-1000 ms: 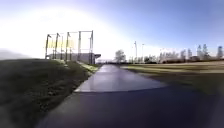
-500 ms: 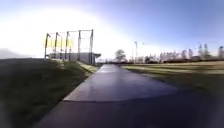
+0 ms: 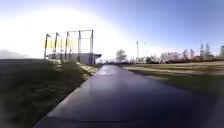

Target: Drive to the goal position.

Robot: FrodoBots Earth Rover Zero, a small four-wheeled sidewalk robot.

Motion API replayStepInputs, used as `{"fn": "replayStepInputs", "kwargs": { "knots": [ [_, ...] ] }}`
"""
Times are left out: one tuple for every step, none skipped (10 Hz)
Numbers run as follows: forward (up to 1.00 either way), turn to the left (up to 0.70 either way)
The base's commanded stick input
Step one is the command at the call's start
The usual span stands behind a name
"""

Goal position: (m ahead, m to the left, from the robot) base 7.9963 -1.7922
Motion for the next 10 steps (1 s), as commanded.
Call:
{"fn": "replayStepInputs", "kwargs": {
  "knots": [
    [1.0,0.0],
    [1.0,0.0],
    [1.0,-0.07],
    [1.0,-0.15],
    [1.0,-0.2],
    [1.0,-0.12],
    [1.0,-0.03],
    [1.0,-0.02],
    [1.0,-0.02],
    [1.0,-0.02]
  ]
}}
